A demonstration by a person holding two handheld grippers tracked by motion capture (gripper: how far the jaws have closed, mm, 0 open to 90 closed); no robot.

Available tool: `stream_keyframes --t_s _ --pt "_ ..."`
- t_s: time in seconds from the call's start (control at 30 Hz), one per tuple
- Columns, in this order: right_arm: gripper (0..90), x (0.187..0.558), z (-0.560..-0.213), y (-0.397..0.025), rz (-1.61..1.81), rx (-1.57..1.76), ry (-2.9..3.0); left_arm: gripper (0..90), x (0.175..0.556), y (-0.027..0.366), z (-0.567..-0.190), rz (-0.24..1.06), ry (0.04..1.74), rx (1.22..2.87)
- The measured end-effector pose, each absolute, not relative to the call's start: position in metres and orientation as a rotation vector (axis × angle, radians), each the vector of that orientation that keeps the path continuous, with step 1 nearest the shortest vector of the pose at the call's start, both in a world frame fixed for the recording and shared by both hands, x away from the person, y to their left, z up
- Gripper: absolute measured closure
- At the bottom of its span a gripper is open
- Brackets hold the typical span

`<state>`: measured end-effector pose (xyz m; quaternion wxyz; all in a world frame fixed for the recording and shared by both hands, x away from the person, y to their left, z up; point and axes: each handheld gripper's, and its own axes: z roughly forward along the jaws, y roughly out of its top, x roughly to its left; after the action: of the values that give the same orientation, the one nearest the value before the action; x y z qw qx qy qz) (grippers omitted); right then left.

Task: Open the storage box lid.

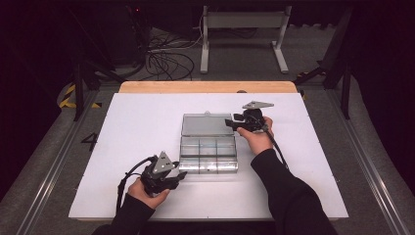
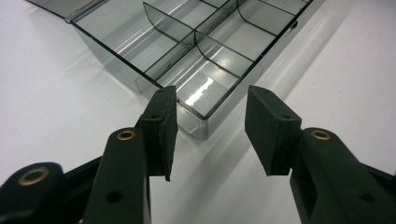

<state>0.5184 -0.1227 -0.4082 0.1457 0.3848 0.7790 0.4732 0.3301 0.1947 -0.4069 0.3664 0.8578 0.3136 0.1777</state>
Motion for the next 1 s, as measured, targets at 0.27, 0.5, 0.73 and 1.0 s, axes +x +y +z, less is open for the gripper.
stream_keyframes --t_s 0.27,0.5,0.73,1.0 --pt "48.3 0.502 -0.393 -0.126 1.328 1.006 2.222 49.0 0.327 0.206 -0.398 0.470 0.821 2.142" --pt "38.8 0.474 -0.376 -0.140 1.399 0.920 2.200 40.1 0.322 0.219 -0.386 0.477 0.831 2.057" --pt "39.9 0.445 -0.365 -0.161 1.437 0.852 2.146 36.2 0.320 0.223 -0.383 0.476 0.838 2.029" --pt "33.0 0.427 -0.360 -0.160 1.453 0.805 2.208 36.0 0.321 0.225 -0.381 0.489 0.849 2.023"
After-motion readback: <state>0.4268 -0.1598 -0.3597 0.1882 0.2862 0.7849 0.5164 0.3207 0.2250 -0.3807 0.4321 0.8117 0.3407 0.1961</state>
